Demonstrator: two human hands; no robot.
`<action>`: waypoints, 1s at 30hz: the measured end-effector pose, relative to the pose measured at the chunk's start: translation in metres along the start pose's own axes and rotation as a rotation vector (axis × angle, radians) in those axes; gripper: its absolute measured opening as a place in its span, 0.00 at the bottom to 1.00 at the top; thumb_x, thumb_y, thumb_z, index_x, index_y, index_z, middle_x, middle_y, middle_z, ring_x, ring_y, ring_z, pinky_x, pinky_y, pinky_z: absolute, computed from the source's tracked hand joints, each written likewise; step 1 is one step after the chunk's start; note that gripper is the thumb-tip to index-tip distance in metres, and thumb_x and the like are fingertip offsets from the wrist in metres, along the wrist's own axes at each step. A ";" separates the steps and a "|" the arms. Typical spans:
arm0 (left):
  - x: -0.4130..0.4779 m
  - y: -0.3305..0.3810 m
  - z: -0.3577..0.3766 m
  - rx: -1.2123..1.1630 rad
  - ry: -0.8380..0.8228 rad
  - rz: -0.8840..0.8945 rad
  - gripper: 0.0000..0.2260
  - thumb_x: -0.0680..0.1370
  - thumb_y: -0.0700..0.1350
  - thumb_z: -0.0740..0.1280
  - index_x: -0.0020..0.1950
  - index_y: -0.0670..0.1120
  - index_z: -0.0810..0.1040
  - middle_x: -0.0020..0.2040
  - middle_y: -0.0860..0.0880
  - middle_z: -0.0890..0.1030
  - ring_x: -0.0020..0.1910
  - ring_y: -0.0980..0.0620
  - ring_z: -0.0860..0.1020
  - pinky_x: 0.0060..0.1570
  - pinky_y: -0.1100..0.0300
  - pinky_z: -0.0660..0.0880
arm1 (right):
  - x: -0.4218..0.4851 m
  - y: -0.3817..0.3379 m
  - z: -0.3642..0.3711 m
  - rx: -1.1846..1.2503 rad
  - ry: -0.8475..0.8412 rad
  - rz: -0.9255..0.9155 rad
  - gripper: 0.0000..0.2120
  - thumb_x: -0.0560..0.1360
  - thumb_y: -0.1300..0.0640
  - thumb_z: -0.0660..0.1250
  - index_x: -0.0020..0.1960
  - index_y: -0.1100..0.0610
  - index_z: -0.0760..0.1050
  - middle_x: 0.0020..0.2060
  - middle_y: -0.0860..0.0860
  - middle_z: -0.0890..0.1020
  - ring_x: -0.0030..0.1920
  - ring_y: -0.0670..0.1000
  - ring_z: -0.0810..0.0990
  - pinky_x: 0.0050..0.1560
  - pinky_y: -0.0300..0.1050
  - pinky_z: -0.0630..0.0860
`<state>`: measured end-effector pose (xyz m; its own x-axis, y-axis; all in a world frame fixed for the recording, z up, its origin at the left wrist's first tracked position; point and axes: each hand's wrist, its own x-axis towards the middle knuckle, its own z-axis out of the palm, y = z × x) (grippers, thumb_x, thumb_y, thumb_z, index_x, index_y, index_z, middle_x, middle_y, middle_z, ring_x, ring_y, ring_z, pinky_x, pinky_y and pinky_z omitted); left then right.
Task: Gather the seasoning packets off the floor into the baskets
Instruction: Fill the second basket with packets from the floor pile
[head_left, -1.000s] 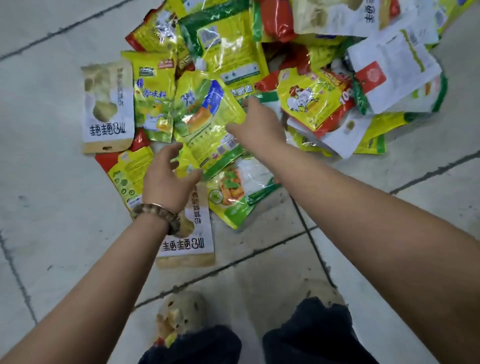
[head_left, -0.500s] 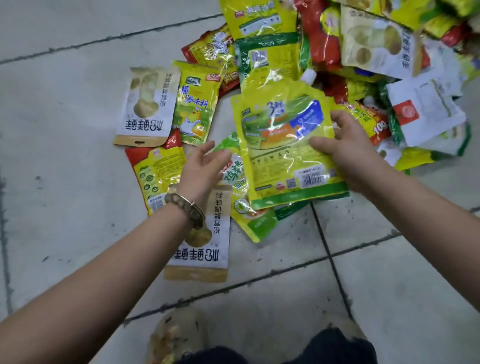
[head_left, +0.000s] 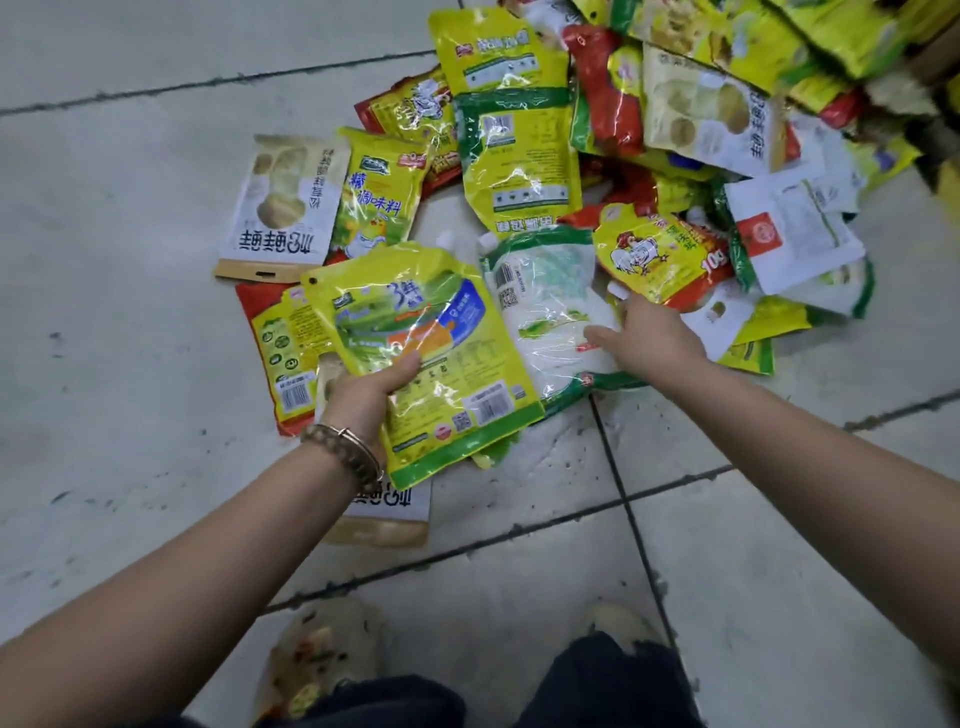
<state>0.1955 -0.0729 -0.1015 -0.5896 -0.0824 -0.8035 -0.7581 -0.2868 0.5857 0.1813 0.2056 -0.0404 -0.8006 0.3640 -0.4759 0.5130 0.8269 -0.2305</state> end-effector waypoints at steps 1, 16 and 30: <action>0.005 0.000 -0.008 0.016 0.012 -0.008 0.58 0.44 0.56 0.84 0.71 0.44 0.67 0.61 0.45 0.79 0.59 0.41 0.78 0.60 0.39 0.70 | 0.004 0.000 0.003 -0.039 -0.034 -0.010 0.33 0.74 0.40 0.66 0.70 0.59 0.64 0.60 0.59 0.76 0.59 0.60 0.75 0.47 0.49 0.70; -0.045 0.018 -0.022 0.107 0.111 0.090 0.61 0.46 0.61 0.81 0.73 0.41 0.60 0.67 0.42 0.73 0.62 0.39 0.75 0.60 0.39 0.71 | -0.017 -0.016 -0.031 0.796 0.009 -0.222 0.06 0.72 0.67 0.69 0.46 0.58 0.75 0.38 0.52 0.79 0.32 0.47 0.78 0.31 0.38 0.72; -0.069 0.025 0.010 -0.159 -0.267 -0.050 0.36 0.63 0.54 0.71 0.69 0.42 0.69 0.61 0.38 0.77 0.57 0.38 0.78 0.51 0.42 0.78 | -0.060 -0.077 0.015 0.949 -0.506 -0.337 0.12 0.72 0.71 0.66 0.44 0.55 0.72 0.37 0.50 0.80 0.32 0.44 0.80 0.36 0.38 0.78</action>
<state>0.2146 -0.0652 -0.0300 -0.6209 0.1828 -0.7622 -0.7473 -0.4314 0.5053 0.1940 0.1136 -0.0069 -0.8358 -0.2105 -0.5070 0.4950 0.1105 -0.8618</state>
